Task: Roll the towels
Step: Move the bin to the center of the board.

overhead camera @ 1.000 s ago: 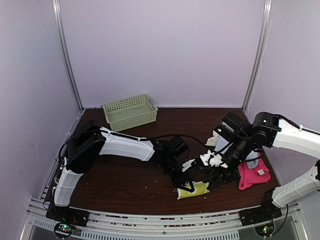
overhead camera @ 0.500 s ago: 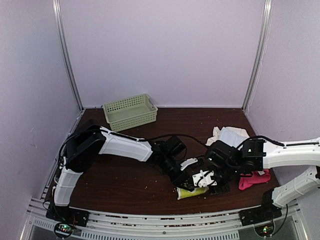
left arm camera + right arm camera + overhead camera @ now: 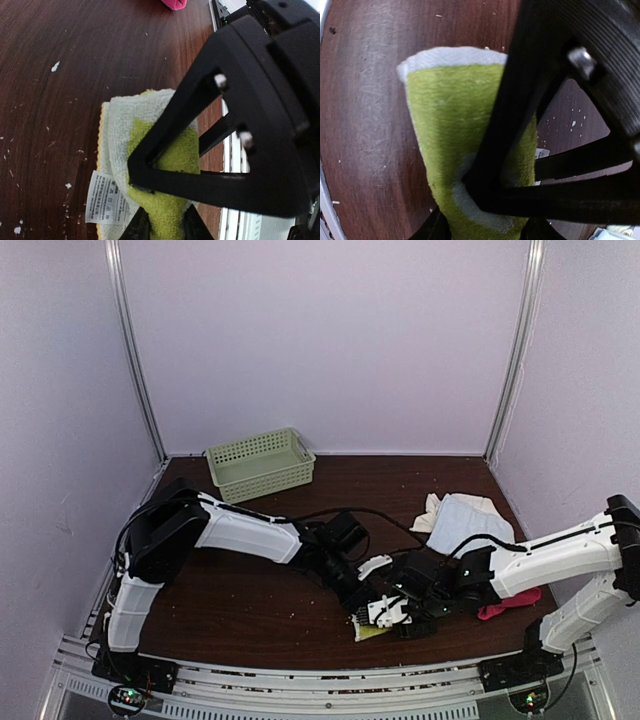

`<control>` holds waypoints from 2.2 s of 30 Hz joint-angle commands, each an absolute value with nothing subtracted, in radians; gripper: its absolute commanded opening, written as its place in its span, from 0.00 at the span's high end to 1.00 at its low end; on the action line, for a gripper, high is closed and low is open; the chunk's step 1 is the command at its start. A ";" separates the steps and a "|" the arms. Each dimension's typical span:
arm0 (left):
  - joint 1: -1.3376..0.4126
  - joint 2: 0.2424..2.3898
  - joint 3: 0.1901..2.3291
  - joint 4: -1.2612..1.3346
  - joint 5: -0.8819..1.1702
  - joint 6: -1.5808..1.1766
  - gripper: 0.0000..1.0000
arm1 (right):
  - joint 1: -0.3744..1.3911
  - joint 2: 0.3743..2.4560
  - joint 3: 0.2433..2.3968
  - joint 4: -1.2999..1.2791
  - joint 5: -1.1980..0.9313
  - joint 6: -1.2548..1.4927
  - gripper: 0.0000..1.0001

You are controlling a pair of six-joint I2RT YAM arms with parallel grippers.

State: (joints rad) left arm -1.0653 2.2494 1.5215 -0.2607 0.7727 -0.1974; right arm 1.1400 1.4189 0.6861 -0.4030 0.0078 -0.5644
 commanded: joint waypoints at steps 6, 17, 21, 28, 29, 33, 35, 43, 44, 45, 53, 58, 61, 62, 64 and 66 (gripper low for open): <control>-1.042 2.154 1.362 -0.303 0.520 -0.172 0.56 | 1.147 1.515 0.673 -0.361 0.020 -0.610 0.80; -0.834 1.793 1.203 -0.404 0.228 -0.111 0.41 | 1.128 1.514 0.728 -0.465 -0.060 -0.642 0.86; -0.715 1.767 1.315 -0.491 0.054 -0.135 0.41 | 1.119 1.528 0.776 -0.497 -0.070 -0.628 0.87; -0.455 1.769 1.520 -0.541 -0.137 -0.253 0.41 | 1.116 1.623 0.849 -0.523 -0.076 -0.575 0.77; -0.417 1.775 1.537 -0.542 -0.127 -0.264 0.41 | 1.117 1.633 0.856 -0.523 -0.078 -0.568 0.74; -0.317 1.840 1.607 -0.545 -0.117 -0.313 0.41 | 1.116 1.681 0.883 -0.533 -0.090 -0.559 0.70; -0.278 1.896 1.646 -0.545 -0.111 -0.333 0.41 | 1.115 1.711 0.898 -0.543 -0.095 -0.552 0.71; -0.190 2.068 1.751 -0.504 -0.046 -0.485 0.41 | 1.107 1.741 0.916 -0.558 -0.107 -0.535 0.89; -0.179 2.081 1.748 -0.488 -0.022 -0.498 0.41 | 1.107 1.739 0.914 -0.560 -0.108 -0.535 0.91; -0.166 2.091 1.743 -0.476 0.004 -0.509 0.40 | 1.105 1.736 0.913 -0.563 -0.110 -0.536 0.93; -0.156 2.123 1.692 -0.419 0.111 -0.551 0.41 | 1.100 1.745 0.918 -0.576 -0.115 -0.541 0.96; -0.206 2.068 1.584 -0.324 0.188 -0.588 0.41 | 1.086 1.743 0.931 -0.586 -0.121 -0.545 0.97; -0.264 2.048 1.556 -0.311 0.208 -0.599 0.41 | 1.076 1.750 0.934 -0.591 -0.126 -0.540 0.98; -0.283 2.040 1.547 -0.304 0.211 -0.603 0.41 | 1.074 1.749 0.932 -0.592 -0.129 -0.541 0.98; -0.336 2.023 1.526 -0.282 0.218 -0.606 0.42 | 1.069 1.747 0.927 -0.592 -0.130 -0.539 0.99; -0.399 2.013 1.521 -0.254 0.240 -0.599 0.43 | 1.062 1.743 0.924 -0.595 -0.131 -0.540 0.99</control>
State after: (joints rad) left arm -0.2886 2.0815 1.5391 -0.3595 0.1692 -0.5938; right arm 1.0817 1.6886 0.9649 -0.4992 -0.1135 -0.5499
